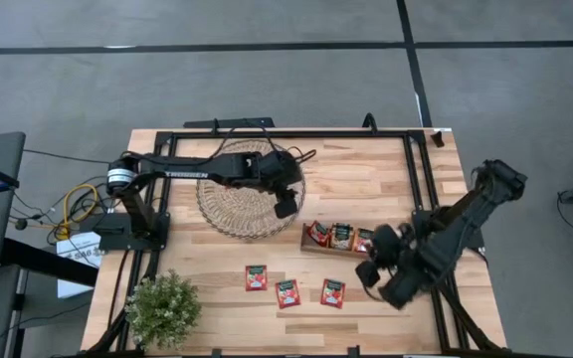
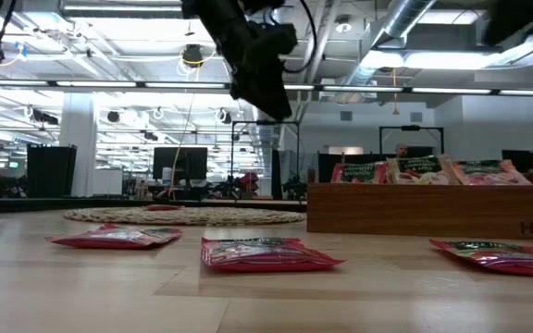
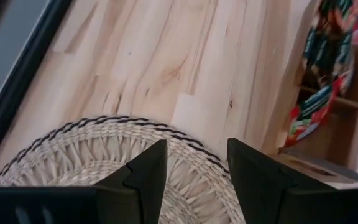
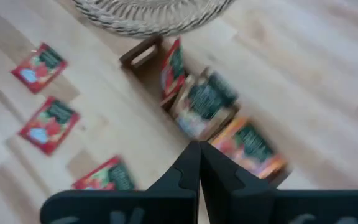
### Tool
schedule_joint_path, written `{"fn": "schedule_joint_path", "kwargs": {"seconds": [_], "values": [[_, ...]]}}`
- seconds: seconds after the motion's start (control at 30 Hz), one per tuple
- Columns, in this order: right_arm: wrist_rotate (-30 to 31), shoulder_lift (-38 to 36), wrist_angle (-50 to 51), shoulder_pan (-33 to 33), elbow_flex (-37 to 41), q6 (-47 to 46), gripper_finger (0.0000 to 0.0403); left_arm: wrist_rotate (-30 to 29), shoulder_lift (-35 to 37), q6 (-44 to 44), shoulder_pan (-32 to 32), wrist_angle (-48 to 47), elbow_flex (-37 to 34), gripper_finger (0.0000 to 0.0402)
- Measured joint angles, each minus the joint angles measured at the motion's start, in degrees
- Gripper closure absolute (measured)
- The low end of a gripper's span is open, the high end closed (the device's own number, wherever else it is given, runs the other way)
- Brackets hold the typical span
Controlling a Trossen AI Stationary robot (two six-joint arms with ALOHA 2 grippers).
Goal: Pick & Place Tea
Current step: Adjust the red tea bag in the wooden organizer
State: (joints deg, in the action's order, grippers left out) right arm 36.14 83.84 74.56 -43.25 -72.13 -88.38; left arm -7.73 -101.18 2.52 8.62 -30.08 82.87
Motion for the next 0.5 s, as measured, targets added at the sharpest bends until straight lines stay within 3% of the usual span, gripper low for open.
{"fn": "schedule_joint_path", "kwargs": {"seconds": [0.23,0.5], "values": [[-2.66,-4.31,-4.95,14.37,0.0,31.12,0.0392,0.02,5.78,3.7,0.02,-1.75,0.02,0.0242],[-15.0,-5.2,-12.95,27.63,1.06,55.41,0.0324,0.07,12.81,7.03,-0.07,-4.48,0.02,0.0242]]}}
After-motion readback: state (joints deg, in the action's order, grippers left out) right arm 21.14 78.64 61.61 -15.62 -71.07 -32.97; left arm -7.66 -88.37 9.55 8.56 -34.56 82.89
